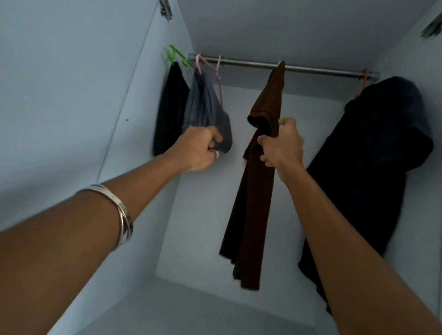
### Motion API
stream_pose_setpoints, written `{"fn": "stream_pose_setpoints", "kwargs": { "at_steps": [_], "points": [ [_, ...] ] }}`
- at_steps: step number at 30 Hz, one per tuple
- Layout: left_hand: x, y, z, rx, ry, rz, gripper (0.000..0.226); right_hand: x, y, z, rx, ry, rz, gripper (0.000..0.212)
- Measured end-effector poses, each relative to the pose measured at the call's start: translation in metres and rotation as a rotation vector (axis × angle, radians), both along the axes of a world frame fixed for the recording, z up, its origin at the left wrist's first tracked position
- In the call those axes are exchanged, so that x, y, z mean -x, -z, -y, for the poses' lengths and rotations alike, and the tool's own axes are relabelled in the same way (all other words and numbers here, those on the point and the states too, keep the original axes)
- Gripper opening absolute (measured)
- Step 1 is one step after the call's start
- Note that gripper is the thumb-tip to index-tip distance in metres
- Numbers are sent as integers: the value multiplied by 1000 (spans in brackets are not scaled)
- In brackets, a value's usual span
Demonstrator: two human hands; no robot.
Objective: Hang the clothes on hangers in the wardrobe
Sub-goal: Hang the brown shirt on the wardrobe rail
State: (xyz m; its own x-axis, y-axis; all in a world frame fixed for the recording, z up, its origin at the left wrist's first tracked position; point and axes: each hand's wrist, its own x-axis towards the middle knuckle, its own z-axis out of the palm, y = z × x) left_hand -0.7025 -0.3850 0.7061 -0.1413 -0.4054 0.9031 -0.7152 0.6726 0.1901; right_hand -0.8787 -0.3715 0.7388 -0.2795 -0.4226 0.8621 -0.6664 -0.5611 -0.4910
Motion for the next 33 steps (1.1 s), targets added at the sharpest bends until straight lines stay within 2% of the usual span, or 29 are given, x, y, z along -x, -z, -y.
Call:
{"fn": "stream_pose_setpoints", "kwargs": {
  "at_steps": [4, 8, 10, 11, 14, 16, 20, 21, 24, 26, 29, 31, 33],
  "points": [
    [-31, 75, -78, -71, -37, -3, 32, -33, 75, -65, -125, -314, 200, 46],
    [-48, 108, -124, -48, 40, -113, 26, -57, 110, -106, -82, -522, 268, 42],
    [-80, 136, -174, -69, 54, -165, 24, -94, 139, -138, -154, -619, 309, 38],
    [-80, 140, -182, -62, 95, -193, 23, -97, 144, -147, -127, -639, 317, 36],
    [-140, 174, -256, -77, 61, -259, 18, -165, 184, -205, -181, -816, 362, 31],
    [-157, 184, -283, -42, 89, -315, 17, -185, 195, -231, -124, -881, 376, 26],
    [-264, 228, -380, -134, -105, -410, 18, -294, 233, -310, -196, -1087, 388, 21],
    [-270, 232, -381, -171, -97, -447, 18, -299, 233, -316, -203, -1097, 364, 20],
    [-369, 275, -465, -295, -308, -527, 18, -406, 276, -377, -365, -1237, 355, 22],
    [-399, 291, -490, -319, -381, -570, 17, -441, 293, -396, -420, -1255, 331, 23],
    [-488, 342, -581, -366, -604, -634, 15, -546, 352, -462, -598, -1343, 298, 24],
    [-517, 362, -608, -401, -662, -663, 15, -576, 373, -478, -653, -1366, 279, 22],
    [-558, 382, -647, -432, -765, -681, 16, -626, 398, -503, -716, -1376, 197, 25]
  ]
}}
